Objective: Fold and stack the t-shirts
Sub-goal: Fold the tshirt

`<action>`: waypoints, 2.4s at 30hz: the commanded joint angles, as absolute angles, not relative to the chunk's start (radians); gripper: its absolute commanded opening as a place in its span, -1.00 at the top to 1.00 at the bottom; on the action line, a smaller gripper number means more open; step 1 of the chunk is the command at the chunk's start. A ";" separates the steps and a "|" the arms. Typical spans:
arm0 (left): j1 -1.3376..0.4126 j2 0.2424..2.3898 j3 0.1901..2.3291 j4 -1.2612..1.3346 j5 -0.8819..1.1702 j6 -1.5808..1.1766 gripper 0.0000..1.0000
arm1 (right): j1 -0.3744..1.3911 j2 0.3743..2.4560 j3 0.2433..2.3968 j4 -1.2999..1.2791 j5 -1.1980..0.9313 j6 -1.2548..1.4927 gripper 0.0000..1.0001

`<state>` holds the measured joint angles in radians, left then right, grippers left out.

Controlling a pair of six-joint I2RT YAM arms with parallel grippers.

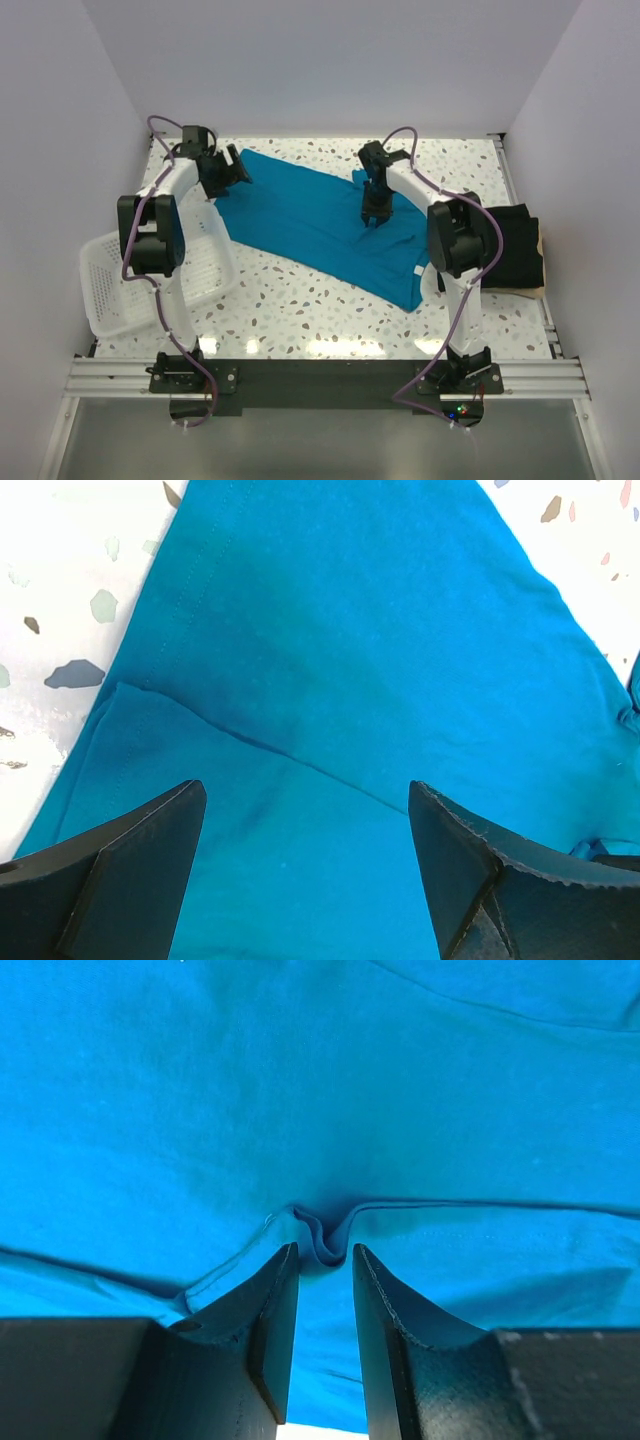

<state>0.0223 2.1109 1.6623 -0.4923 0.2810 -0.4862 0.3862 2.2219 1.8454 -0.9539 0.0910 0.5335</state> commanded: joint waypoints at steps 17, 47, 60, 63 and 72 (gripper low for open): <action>0.028 2.066 1.652 -0.465 0.298 -0.466 -0.75 | 0.394 2.187 1.904 -0.919 0.043 0.557 1.00; 0.028 2.088 1.683 -0.468 0.287 -0.460 -0.75 | 0.394 2.169 1.904 -0.854 0.020 0.584 0.08; 0.026 2.246 1.963 -0.439 0.232 -0.471 -0.76 | 0.262 2.149 1.963 -0.749 0.155 0.535 -0.31; 0.026 2.270 2.003 -0.399 0.213 -0.486 -0.76 | 0.229 2.200 2.022 -0.703 0.219 0.526 -0.31; 0.025 2.348 2.066 -0.299 0.213 -0.520 -0.75 | 0.169 2.373 2.177 -0.514 0.287 0.445 -0.25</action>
<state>0.0223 2.3272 2.0136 -0.3786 0.2268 -0.4976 0.1722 2.3192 2.1128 -0.6071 0.2428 0.4850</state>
